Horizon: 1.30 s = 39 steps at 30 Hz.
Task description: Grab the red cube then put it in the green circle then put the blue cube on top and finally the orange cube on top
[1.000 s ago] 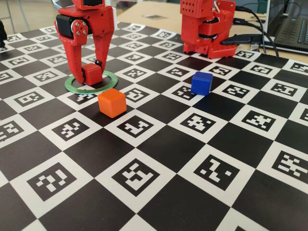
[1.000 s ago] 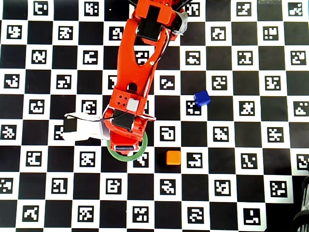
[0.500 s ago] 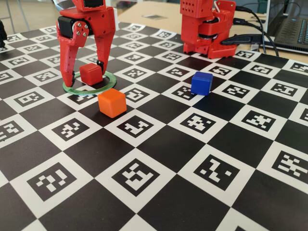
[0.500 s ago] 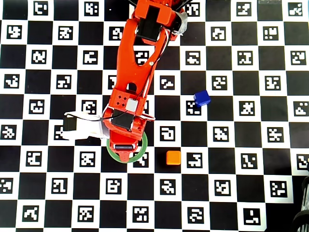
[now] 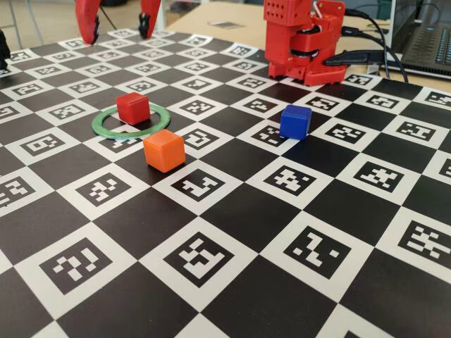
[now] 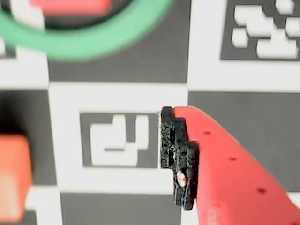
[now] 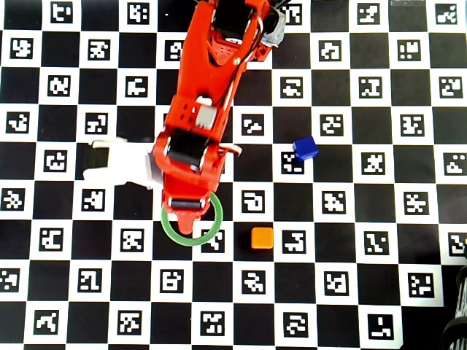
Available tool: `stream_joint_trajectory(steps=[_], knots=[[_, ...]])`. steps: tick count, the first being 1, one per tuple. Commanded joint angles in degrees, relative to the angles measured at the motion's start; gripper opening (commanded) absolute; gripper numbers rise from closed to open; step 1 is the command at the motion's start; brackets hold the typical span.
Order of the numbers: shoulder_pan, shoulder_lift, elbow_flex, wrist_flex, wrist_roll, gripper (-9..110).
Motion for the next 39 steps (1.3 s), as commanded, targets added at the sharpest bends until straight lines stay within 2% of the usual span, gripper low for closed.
stream_joint_trajectory(steps=[1,14,26,32,39], knots=[[-3.16,8.7,-3.69,4.22,3.52,37],[-21.62,15.03,9.58,8.44,22.85,37],[-43.95,26.98,30.59,-2.9,34.8,37],[-46.76,31.99,37.18,-10.2,35.77,37],[-46.23,28.74,40.43,-16.26,39.99,37]])
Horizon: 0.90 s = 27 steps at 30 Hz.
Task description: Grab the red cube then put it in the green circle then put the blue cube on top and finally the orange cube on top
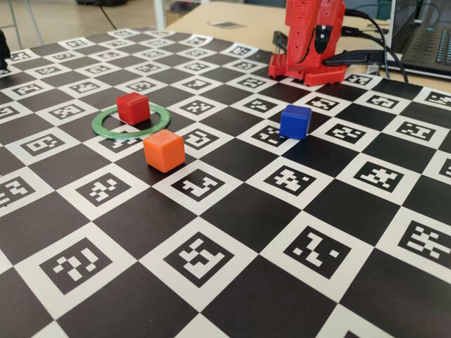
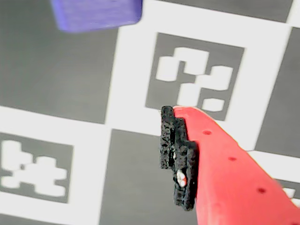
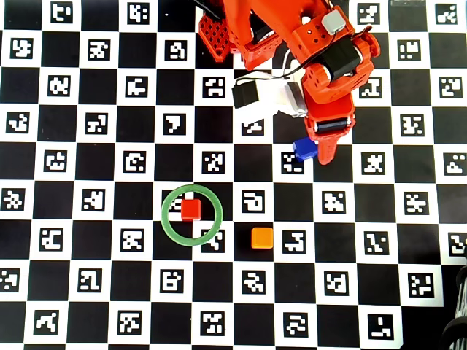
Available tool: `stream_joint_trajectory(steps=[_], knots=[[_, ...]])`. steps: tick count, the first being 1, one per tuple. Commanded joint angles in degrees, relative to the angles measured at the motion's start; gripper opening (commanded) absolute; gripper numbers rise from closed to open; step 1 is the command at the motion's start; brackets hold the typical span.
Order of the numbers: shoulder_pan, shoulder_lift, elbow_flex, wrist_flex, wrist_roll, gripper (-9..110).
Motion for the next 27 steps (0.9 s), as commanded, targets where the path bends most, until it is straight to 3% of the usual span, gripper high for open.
stream_joint_trajectory(steps=[1,17,27], knots=[[-0.09,-0.09,0.62,-3.08,2.37,37],[2.72,-4.57,14.24,-19.95,1.58,42],[4.39,-8.96,15.47,-23.03,1.41,43]])
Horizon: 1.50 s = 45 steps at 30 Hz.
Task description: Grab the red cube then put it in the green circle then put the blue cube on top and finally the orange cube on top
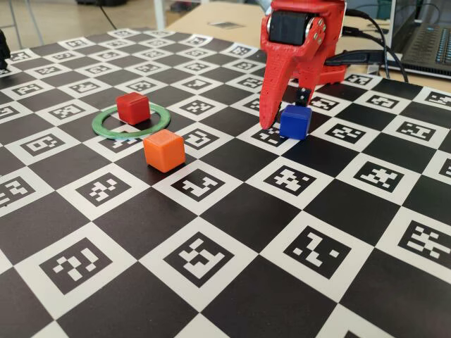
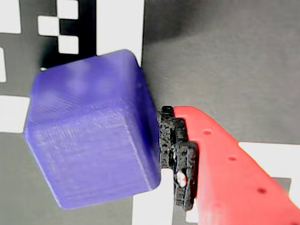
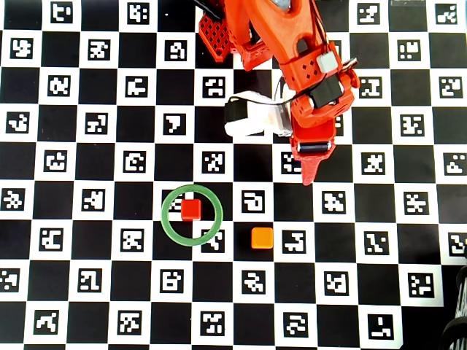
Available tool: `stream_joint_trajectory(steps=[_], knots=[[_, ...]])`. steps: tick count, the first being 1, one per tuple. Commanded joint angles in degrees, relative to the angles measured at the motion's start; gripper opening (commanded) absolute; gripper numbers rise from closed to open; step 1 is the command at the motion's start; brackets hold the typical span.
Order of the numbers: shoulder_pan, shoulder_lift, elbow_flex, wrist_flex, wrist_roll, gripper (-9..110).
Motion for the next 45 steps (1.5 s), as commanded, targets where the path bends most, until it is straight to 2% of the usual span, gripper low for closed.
stream_joint_trajectory(steps=[1,18,35,45], knots=[[0.26,0.44,0.26,-0.97,0.09,43],[-1.58,0.26,1.85,-3.78,-0.62,42],[-0.97,-2.29,1.05,-4.57,-10.02,42],[-0.97,-2.72,0.62,-5.01,-10.99,37]])
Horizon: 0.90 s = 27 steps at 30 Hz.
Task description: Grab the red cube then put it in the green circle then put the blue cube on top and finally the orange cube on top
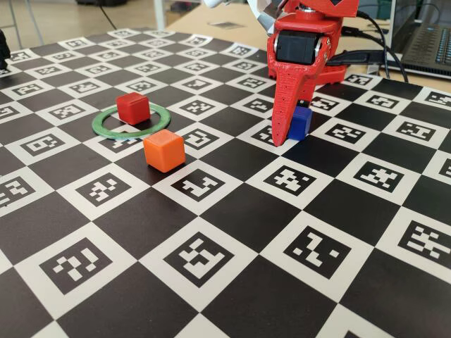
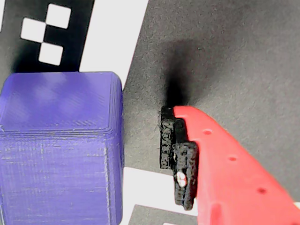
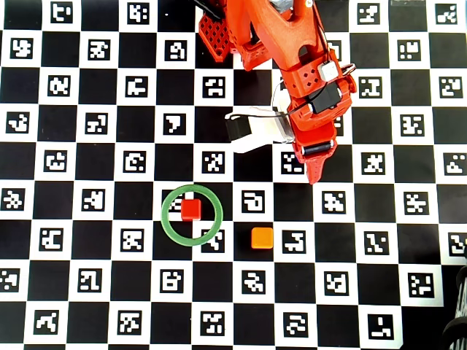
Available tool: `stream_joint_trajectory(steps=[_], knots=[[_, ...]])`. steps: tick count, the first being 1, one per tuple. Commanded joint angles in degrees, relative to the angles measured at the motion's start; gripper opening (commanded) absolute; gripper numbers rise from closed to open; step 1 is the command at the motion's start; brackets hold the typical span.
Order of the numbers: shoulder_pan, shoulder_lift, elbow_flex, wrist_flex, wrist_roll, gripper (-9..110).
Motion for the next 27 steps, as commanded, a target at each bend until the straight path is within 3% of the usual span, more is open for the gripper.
stream_joint_trajectory(steps=[1,10,19,27], knots=[[0.26,0.44,-2.02,-0.62,-0.53,35],[0.09,0.44,-2.72,-0.35,0.26,14],[-0.26,0.44,-4.48,1.58,-1.41,9],[2.9,-0.97,-15.64,13.1,-3.96,7]])
